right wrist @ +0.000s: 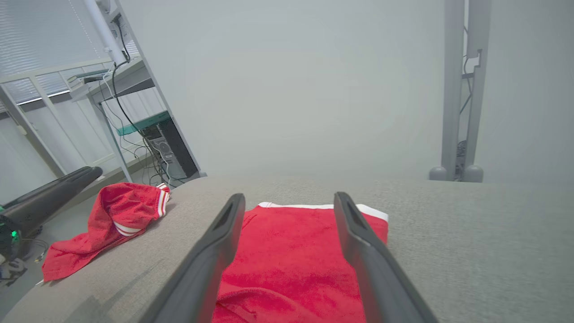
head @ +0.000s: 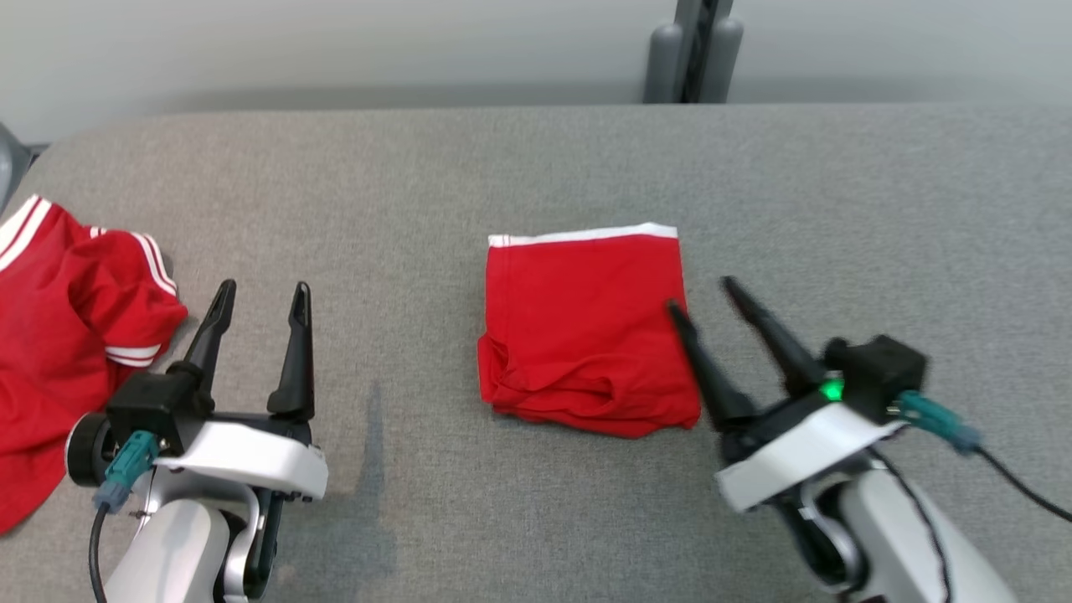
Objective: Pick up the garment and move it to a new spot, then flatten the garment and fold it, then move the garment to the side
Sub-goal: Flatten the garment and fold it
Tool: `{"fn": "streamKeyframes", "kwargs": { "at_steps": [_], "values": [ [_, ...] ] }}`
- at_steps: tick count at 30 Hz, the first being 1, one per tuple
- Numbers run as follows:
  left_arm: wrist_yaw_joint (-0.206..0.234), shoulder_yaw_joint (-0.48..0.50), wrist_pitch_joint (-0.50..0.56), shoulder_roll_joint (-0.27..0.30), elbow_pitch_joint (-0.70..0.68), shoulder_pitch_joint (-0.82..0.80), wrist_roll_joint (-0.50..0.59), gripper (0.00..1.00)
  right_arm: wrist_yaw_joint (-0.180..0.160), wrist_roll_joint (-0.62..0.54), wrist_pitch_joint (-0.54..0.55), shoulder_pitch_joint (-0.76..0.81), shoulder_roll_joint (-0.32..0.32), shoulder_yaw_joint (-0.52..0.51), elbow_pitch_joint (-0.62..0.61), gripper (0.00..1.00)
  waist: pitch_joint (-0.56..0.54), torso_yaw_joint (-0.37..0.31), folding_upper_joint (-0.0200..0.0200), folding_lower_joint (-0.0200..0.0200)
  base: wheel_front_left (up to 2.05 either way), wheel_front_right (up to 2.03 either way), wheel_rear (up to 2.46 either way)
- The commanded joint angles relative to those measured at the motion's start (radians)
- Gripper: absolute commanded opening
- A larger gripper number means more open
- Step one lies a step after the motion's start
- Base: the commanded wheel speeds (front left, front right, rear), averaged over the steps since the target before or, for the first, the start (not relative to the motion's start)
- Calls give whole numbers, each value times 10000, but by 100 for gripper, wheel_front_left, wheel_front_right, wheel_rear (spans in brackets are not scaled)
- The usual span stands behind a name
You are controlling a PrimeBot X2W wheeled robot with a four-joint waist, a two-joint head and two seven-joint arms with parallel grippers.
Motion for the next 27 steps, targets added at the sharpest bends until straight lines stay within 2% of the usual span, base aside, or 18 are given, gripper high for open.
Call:
{"fn": "streamKeyframes", "kwargs": {
  "at_steps": [1, 7, 13, 27],
  "values": [
    [105, 44, 20, 134, -120, 172, 84, 100, 1, -215, 109, 274, -134, -376, -139, 100, -320, -160, 0, 0, 0, 0, 0],
    [320, 45, 246, 499, -915, 875, 159, 100, 1, -1073, 773, 1188, -278, -2497, -828, 100, -962, -254, 0, 0, 0, 0, 0],
    [541, 35, 556, 784, -1619, 1511, 173, 100, 1, -1564, 1376, 2121, -274, -3817, -1381, 100, -1478, -235, 0, 0, 0, 0, 0],
    [773, -199, 951, 928, -1998, 2580, 18, 100, 1, -1744, 2074, 3351, -72, -4329, -1848, 100, -2250, -291, 0, 0, 0, 0, 0]
  ]
}}
